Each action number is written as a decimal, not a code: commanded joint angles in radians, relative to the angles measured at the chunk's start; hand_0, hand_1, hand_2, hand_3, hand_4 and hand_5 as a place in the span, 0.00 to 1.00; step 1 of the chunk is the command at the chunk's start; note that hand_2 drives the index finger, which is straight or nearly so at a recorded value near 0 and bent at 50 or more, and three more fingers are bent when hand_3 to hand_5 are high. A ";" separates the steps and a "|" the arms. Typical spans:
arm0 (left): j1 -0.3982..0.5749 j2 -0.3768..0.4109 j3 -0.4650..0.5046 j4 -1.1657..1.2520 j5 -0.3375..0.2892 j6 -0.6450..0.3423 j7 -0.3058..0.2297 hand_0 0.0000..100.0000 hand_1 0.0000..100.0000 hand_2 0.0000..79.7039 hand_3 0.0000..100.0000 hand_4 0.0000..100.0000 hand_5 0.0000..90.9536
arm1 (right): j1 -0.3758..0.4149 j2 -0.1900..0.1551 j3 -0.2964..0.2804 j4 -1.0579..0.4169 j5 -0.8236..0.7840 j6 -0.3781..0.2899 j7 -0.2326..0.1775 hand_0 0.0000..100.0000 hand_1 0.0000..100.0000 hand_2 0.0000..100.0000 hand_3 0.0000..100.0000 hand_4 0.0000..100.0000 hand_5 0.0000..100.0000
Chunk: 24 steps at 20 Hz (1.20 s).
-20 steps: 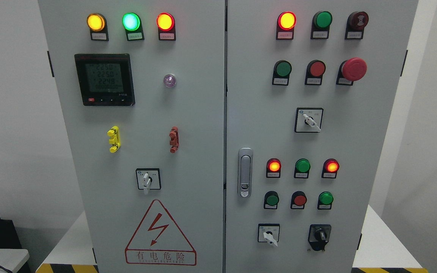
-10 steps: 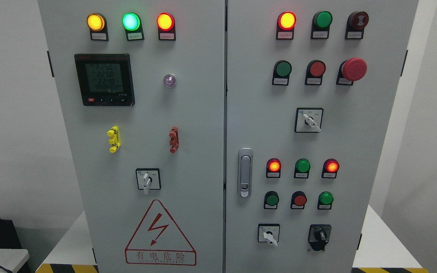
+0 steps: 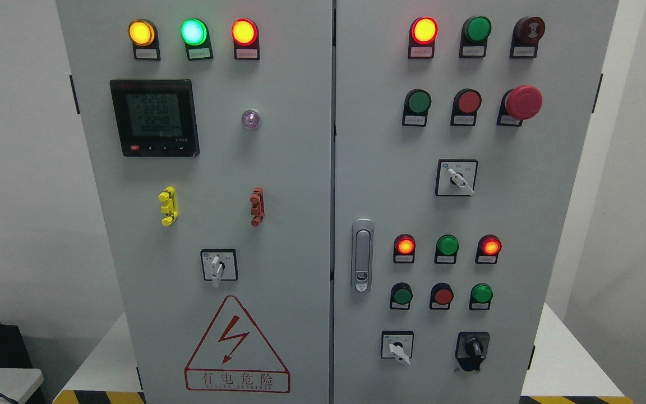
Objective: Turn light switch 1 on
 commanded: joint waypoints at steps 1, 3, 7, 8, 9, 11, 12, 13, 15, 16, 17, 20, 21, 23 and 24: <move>-0.056 -0.027 -0.198 -0.142 -0.061 0.047 0.057 0.23 0.28 0.55 0.69 0.76 0.84 | 0.001 -0.001 0.017 0.000 -0.025 0.001 0.000 0.12 0.39 0.00 0.00 0.00 0.00; -0.089 -0.039 -0.235 -0.151 -0.086 0.087 0.069 0.23 0.27 0.55 0.69 0.76 0.84 | -0.001 0.001 0.017 0.000 -0.025 0.001 0.000 0.12 0.39 0.00 0.00 0.00 0.00; -0.142 -0.049 -0.321 -0.157 -0.127 0.156 0.107 0.23 0.27 0.55 0.70 0.76 0.84 | -0.001 -0.001 0.017 0.000 -0.025 -0.001 0.000 0.12 0.39 0.00 0.00 0.00 0.00; -0.161 -0.053 -0.338 -0.157 -0.136 0.181 0.118 0.24 0.27 0.55 0.70 0.76 0.85 | 0.001 0.001 0.017 0.000 -0.025 -0.001 0.000 0.12 0.39 0.00 0.00 0.00 0.00; -0.176 -0.058 -0.359 -0.157 -0.140 0.210 0.120 0.24 0.27 0.55 0.70 0.76 0.85 | -0.001 0.001 0.017 0.000 -0.025 0.001 0.000 0.12 0.39 0.00 0.00 0.00 0.00; -0.210 -0.066 -0.396 -0.165 -0.140 0.271 0.133 0.24 0.28 0.54 0.70 0.76 0.85 | 0.001 -0.001 0.017 0.000 -0.025 -0.001 0.000 0.12 0.39 0.00 0.00 0.00 0.00; -0.231 -0.066 -0.410 -0.166 -0.140 0.299 0.141 0.24 0.28 0.54 0.69 0.76 0.85 | -0.001 0.001 0.017 0.000 -0.025 -0.001 0.000 0.12 0.39 0.00 0.00 0.00 0.00; -0.253 -0.069 -0.428 -0.166 -0.140 0.328 0.150 0.24 0.28 0.54 0.69 0.76 0.85 | -0.001 -0.001 0.017 0.000 -0.025 0.001 0.000 0.12 0.39 0.00 0.00 0.00 0.00; -0.290 -0.079 -0.462 -0.168 -0.140 0.385 0.172 0.24 0.30 0.55 0.69 0.76 0.85 | 0.001 -0.001 0.017 0.000 -0.025 0.001 0.000 0.12 0.39 0.00 0.00 0.00 0.00; -0.305 -0.081 -0.483 -0.168 -0.140 0.408 0.182 0.24 0.32 0.55 0.70 0.77 0.85 | -0.001 0.001 0.017 0.000 -0.025 -0.001 0.000 0.12 0.39 0.00 0.00 0.00 0.00; -0.316 -0.081 -0.500 -0.168 -0.140 0.432 0.195 0.24 0.33 0.55 0.70 0.77 0.85 | -0.001 0.001 0.017 0.000 -0.025 0.001 0.000 0.12 0.39 0.00 0.00 0.00 0.00; -0.359 -0.086 -0.545 -0.168 -0.140 0.510 0.238 0.24 0.34 0.56 0.71 0.78 0.86 | 0.001 -0.001 0.017 0.000 -0.025 -0.001 0.000 0.12 0.39 0.00 0.00 0.00 0.00; -0.369 -0.087 -0.556 -0.168 -0.140 0.527 0.242 0.24 0.34 0.57 0.71 0.78 0.87 | 0.001 0.001 0.017 0.000 -0.025 -0.001 0.000 0.12 0.39 0.00 0.00 0.00 0.00; -0.388 -0.087 -0.566 -0.166 -0.140 0.549 0.245 0.23 0.35 0.59 0.74 0.79 0.88 | 0.001 -0.001 0.017 0.000 -0.025 -0.001 0.000 0.12 0.39 0.00 0.00 0.00 0.00; -0.397 -0.087 -0.570 -0.166 -0.140 0.563 0.252 0.23 0.35 0.59 0.74 0.79 0.88 | 0.001 0.001 0.017 0.000 -0.025 0.001 0.000 0.12 0.39 0.00 0.00 0.00 0.00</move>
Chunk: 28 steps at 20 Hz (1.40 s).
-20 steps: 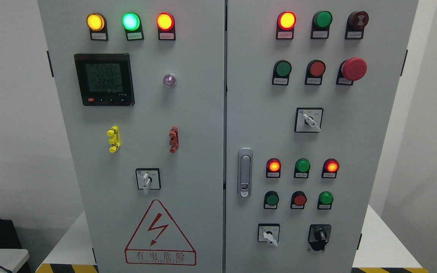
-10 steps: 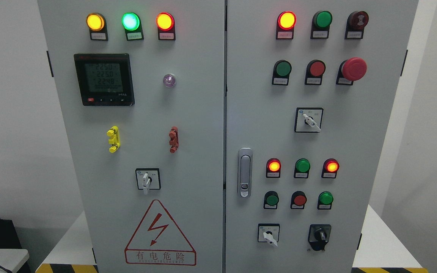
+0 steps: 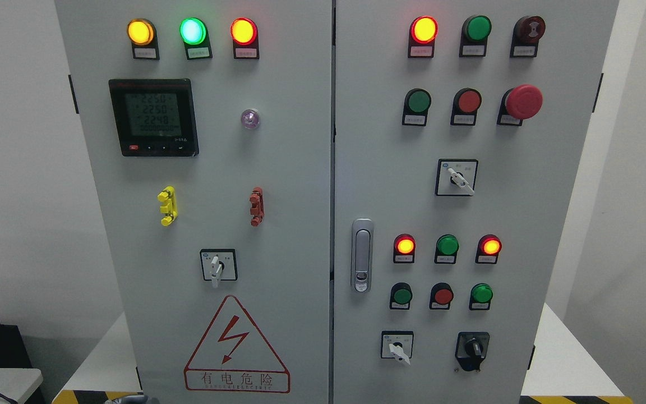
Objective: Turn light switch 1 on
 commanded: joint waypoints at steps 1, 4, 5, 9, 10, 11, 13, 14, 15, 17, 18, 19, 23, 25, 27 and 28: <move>-0.081 -0.023 -0.162 -0.021 -0.003 0.056 0.032 0.23 0.35 0.60 0.75 0.79 0.88 | -0.001 0.001 0.017 0.000 -0.025 0.000 0.000 0.12 0.39 0.00 0.00 0.00 0.00; -0.127 -0.028 -0.180 -0.019 -0.003 0.125 0.080 0.23 0.35 0.62 0.76 0.80 0.89 | 0.001 0.001 0.017 0.000 -0.025 0.000 0.000 0.12 0.39 0.00 0.00 0.00 0.00; -0.140 -0.029 -0.182 -0.019 -0.003 0.142 0.080 0.23 0.35 0.62 0.77 0.80 0.89 | 0.001 -0.001 0.017 0.000 -0.025 0.000 0.000 0.12 0.39 0.00 0.00 0.00 0.00; -0.185 -0.031 -0.212 -0.016 -0.005 0.159 0.103 0.23 0.35 0.62 0.77 0.81 0.91 | 0.001 0.001 0.017 0.000 -0.025 0.000 0.000 0.12 0.39 0.00 0.00 0.00 0.00; -0.190 -0.032 -0.223 -0.016 -0.005 0.165 0.109 0.23 0.35 0.62 0.77 0.81 0.91 | 0.001 0.001 0.017 0.000 -0.025 0.000 0.000 0.12 0.39 0.00 0.00 0.00 0.00; -0.193 -0.032 -0.229 -0.016 -0.005 0.177 0.110 0.23 0.36 0.62 0.77 0.81 0.91 | 0.001 0.001 0.017 0.000 -0.025 0.001 0.000 0.12 0.39 0.00 0.00 0.00 0.00; -0.213 -0.034 -0.229 -0.015 -0.003 0.203 0.112 0.23 0.36 0.62 0.77 0.81 0.91 | -0.001 0.001 0.017 0.000 -0.025 0.000 0.000 0.12 0.39 0.00 0.00 0.00 0.00; -0.223 -0.034 -0.229 -0.013 -0.003 0.206 0.112 0.23 0.36 0.62 0.77 0.81 0.91 | -0.001 0.001 0.017 0.000 -0.025 0.000 0.000 0.12 0.39 0.00 0.00 0.00 0.00; -0.234 -0.034 -0.229 -0.010 -0.003 0.208 0.112 0.23 0.36 0.62 0.77 0.81 0.91 | 0.001 0.001 0.017 0.000 -0.025 0.000 0.000 0.12 0.39 0.00 0.00 0.00 0.00; -0.259 -0.034 -0.229 0.004 -0.003 0.209 0.115 0.24 0.36 0.62 0.77 0.81 0.90 | 0.001 0.001 0.017 0.000 -0.025 0.000 0.000 0.12 0.39 0.00 0.00 0.00 0.00; -0.272 -0.034 -0.229 0.007 0.000 0.211 0.127 0.24 0.36 0.62 0.77 0.81 0.90 | 0.001 0.001 0.017 0.000 -0.025 0.000 0.000 0.12 0.39 0.00 0.00 0.00 0.00; -0.282 -0.034 -0.229 0.010 0.001 0.217 0.142 0.24 0.36 0.62 0.77 0.81 0.90 | 0.001 -0.001 0.017 0.000 -0.025 0.001 0.000 0.12 0.39 0.00 0.00 0.00 0.00; -0.311 -0.039 -0.228 0.012 0.001 0.281 0.156 0.24 0.38 0.62 0.77 0.81 0.89 | -0.001 0.001 0.017 0.000 -0.025 0.000 0.000 0.12 0.39 0.00 0.00 0.00 0.00; -0.323 -0.040 -0.228 0.012 0.001 0.289 0.158 0.24 0.39 0.62 0.77 0.81 0.89 | 0.001 -0.001 0.017 0.000 -0.025 0.001 0.000 0.12 0.39 0.00 0.00 0.00 0.00; -0.328 -0.040 -0.228 0.013 0.001 0.291 0.167 0.24 0.39 0.61 0.77 0.81 0.89 | -0.001 0.001 0.017 0.000 -0.025 0.000 0.000 0.12 0.39 0.00 0.00 0.00 0.00; -0.329 -0.040 -0.228 0.013 0.001 0.292 0.169 0.24 0.40 0.60 0.77 0.81 0.89 | 0.001 0.001 0.017 0.000 -0.025 0.000 0.000 0.12 0.39 0.00 0.00 0.00 0.00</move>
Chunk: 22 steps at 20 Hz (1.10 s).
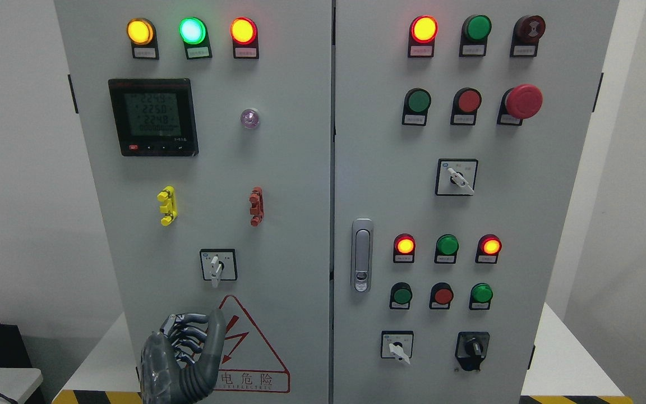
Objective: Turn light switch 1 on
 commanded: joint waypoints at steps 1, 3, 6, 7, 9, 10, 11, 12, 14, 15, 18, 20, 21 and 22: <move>-0.032 -0.007 -0.021 0.010 0.001 0.013 0.008 0.24 0.41 0.60 0.77 0.81 0.89 | 0.001 -0.001 0.017 0.000 -0.025 0.000 0.000 0.12 0.39 0.00 0.00 0.00 0.00; -0.033 -0.007 -0.021 0.010 0.003 0.041 0.025 0.22 0.42 0.57 0.76 0.80 0.89 | -0.001 0.000 0.017 0.000 -0.025 0.001 0.000 0.12 0.39 0.00 0.00 0.00 0.00; -0.059 -0.012 -0.020 0.011 0.006 0.047 0.030 0.21 0.43 0.56 0.76 0.80 0.89 | 0.001 0.000 0.017 0.000 -0.025 0.001 0.000 0.12 0.39 0.00 0.00 0.00 0.00; -0.069 -0.012 -0.020 0.013 0.007 0.053 0.028 0.21 0.43 0.56 0.76 0.80 0.89 | -0.001 0.000 0.017 0.000 -0.025 0.002 0.000 0.12 0.39 0.00 0.00 0.00 0.00; -0.076 -0.013 -0.020 0.013 0.009 0.062 0.030 0.20 0.43 0.56 0.75 0.80 0.89 | 0.001 0.000 0.017 0.000 -0.025 0.001 0.000 0.12 0.39 0.00 0.00 0.00 0.00; -0.078 -0.013 -0.020 0.013 0.010 0.064 0.033 0.20 0.43 0.56 0.75 0.80 0.89 | 0.001 0.000 0.017 0.000 -0.025 0.002 0.000 0.12 0.39 0.00 0.00 0.00 0.00; -0.078 -0.013 -0.020 0.011 0.010 0.065 0.037 0.20 0.43 0.56 0.75 0.80 0.89 | 0.001 -0.001 0.017 0.000 -0.025 0.002 0.000 0.12 0.39 0.00 0.00 0.00 0.00; -0.078 -0.013 -0.020 0.011 0.010 0.065 0.044 0.20 0.43 0.56 0.75 0.80 0.89 | 0.001 -0.001 0.017 0.000 -0.025 0.002 0.000 0.12 0.39 0.00 0.00 0.00 0.00; -0.078 -0.013 -0.020 0.011 0.012 0.065 0.047 0.20 0.44 0.56 0.75 0.80 0.89 | 0.001 0.000 0.017 0.000 -0.025 0.000 0.000 0.12 0.39 0.00 0.00 0.00 0.00; -0.078 -0.013 -0.018 0.013 0.013 0.065 0.047 0.20 0.44 0.56 0.75 0.80 0.89 | 0.001 0.000 0.017 0.000 -0.025 0.001 0.000 0.12 0.39 0.00 0.00 0.00 0.00; -0.081 -0.013 -0.015 0.014 0.026 0.067 0.048 0.20 0.44 0.56 0.75 0.80 0.89 | 0.001 -0.001 0.017 0.000 -0.025 0.001 0.000 0.12 0.39 0.00 0.00 0.00 0.00; -0.095 -0.015 -0.015 0.014 0.026 0.080 0.048 0.20 0.44 0.56 0.75 0.80 0.89 | -0.001 0.000 0.017 0.000 -0.025 0.000 0.000 0.12 0.39 0.00 0.00 0.00 0.00; -0.101 -0.015 -0.014 0.017 0.026 0.085 0.048 0.20 0.44 0.56 0.75 0.80 0.89 | -0.001 0.000 0.017 0.000 -0.025 0.000 0.000 0.12 0.39 0.00 0.00 0.00 0.00; -0.108 -0.015 -0.012 0.021 0.027 0.088 0.048 0.20 0.44 0.56 0.75 0.80 0.89 | 0.001 -0.001 0.017 0.000 -0.025 0.001 0.000 0.12 0.39 0.00 0.00 0.00 0.00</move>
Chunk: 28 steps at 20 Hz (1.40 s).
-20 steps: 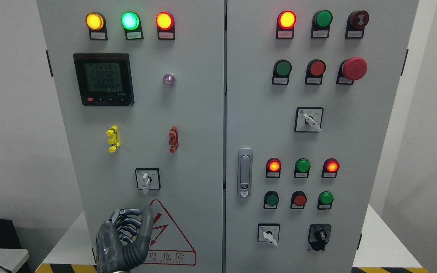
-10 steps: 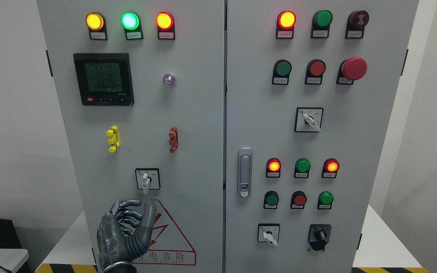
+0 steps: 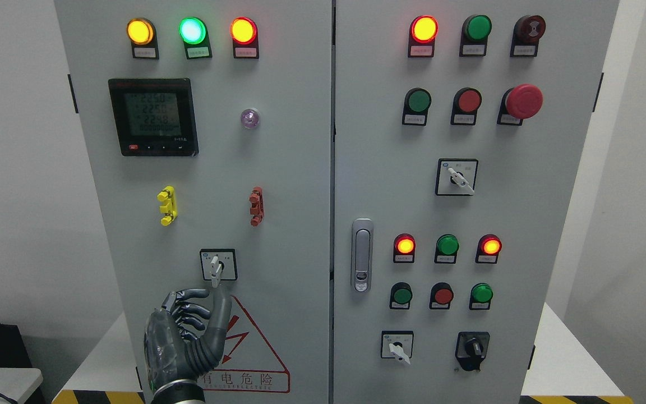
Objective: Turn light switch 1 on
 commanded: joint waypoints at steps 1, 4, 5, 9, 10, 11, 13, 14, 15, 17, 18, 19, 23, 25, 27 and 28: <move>-0.030 -0.003 0.003 0.015 0.008 0.009 0.001 0.20 0.44 0.56 0.75 0.80 0.88 | -0.001 0.000 0.017 0.000 -0.025 -0.001 0.000 0.12 0.39 0.00 0.00 0.00 0.00; -0.032 -0.003 0.003 0.015 0.013 0.026 0.002 0.20 0.44 0.56 0.75 0.80 0.88 | -0.001 0.000 0.017 0.000 -0.025 -0.001 0.000 0.12 0.39 0.00 0.00 0.00 0.00; -0.039 -0.003 0.003 0.015 0.013 0.032 0.002 0.20 0.44 0.56 0.75 0.80 0.88 | 0.000 0.000 0.017 0.000 -0.025 0.000 0.000 0.12 0.39 0.00 0.00 0.00 0.00; -0.061 -0.003 0.003 0.016 0.015 0.051 0.002 0.21 0.44 0.56 0.75 0.80 0.88 | 0.000 -0.001 0.017 0.000 -0.025 0.000 0.000 0.12 0.39 0.00 0.00 0.00 0.00; -0.061 -0.003 0.003 0.016 0.016 0.051 0.002 0.21 0.44 0.56 0.75 0.80 0.88 | 0.000 0.000 0.017 0.000 -0.025 -0.001 0.000 0.12 0.39 0.00 0.00 0.00 0.00; -0.062 -0.002 0.001 0.016 0.019 0.054 0.002 0.21 0.44 0.56 0.75 0.80 0.88 | -0.001 0.000 0.017 0.000 -0.025 -0.001 0.000 0.12 0.39 0.00 0.00 0.00 0.00; -0.062 -0.002 0.001 0.015 0.022 0.081 0.002 0.22 0.44 0.56 0.75 0.80 0.88 | 0.000 0.000 0.017 0.000 -0.025 -0.001 0.000 0.12 0.39 0.00 0.00 0.00 0.00; -0.065 -0.002 0.000 0.015 0.025 0.089 0.002 0.22 0.44 0.56 0.75 0.80 0.88 | -0.001 0.000 0.017 0.000 -0.025 0.000 0.000 0.12 0.39 0.00 0.00 0.00 0.00; -0.070 -0.002 0.000 0.015 0.033 0.091 0.002 0.22 0.44 0.56 0.75 0.80 0.88 | 0.000 0.000 0.017 0.000 -0.025 0.000 0.000 0.12 0.39 0.00 0.00 0.00 0.00; -0.079 -0.002 0.000 0.013 0.036 0.097 0.001 0.22 0.44 0.56 0.75 0.79 0.89 | 0.000 0.000 0.017 0.000 -0.025 0.000 0.000 0.12 0.39 0.00 0.00 0.00 0.00; -0.084 -0.003 -0.002 0.013 0.036 0.101 0.001 0.23 0.44 0.56 0.75 0.80 0.89 | 0.000 0.000 0.017 0.000 -0.025 -0.001 0.000 0.12 0.39 0.00 0.00 0.00 0.00; -0.087 -0.002 -0.003 0.013 0.036 0.107 0.001 0.23 0.44 0.56 0.75 0.80 0.89 | -0.001 0.000 0.017 0.000 -0.025 0.000 0.000 0.12 0.39 0.00 0.00 0.00 0.00; -0.097 -0.003 -0.006 0.010 0.036 0.135 0.001 0.23 0.44 0.56 0.75 0.80 0.88 | 0.000 -0.001 0.017 0.000 -0.025 0.000 0.000 0.12 0.39 0.00 0.00 0.00 0.00; -0.097 -0.003 -0.008 0.010 0.036 0.138 0.001 0.24 0.44 0.57 0.75 0.80 0.88 | 0.000 -0.001 0.017 0.000 -0.025 0.000 0.000 0.12 0.39 0.00 0.00 0.00 0.00; -0.097 -0.003 -0.008 0.010 0.036 0.141 0.001 0.24 0.44 0.57 0.75 0.80 0.88 | 0.000 0.000 0.017 0.000 -0.025 -0.001 0.000 0.12 0.39 0.00 0.00 0.00 0.00; -0.097 -0.002 -0.008 0.010 0.036 0.150 0.001 0.24 0.44 0.57 0.75 0.80 0.88 | 0.000 0.000 0.017 0.000 -0.025 0.000 0.000 0.12 0.39 0.00 0.00 0.00 0.00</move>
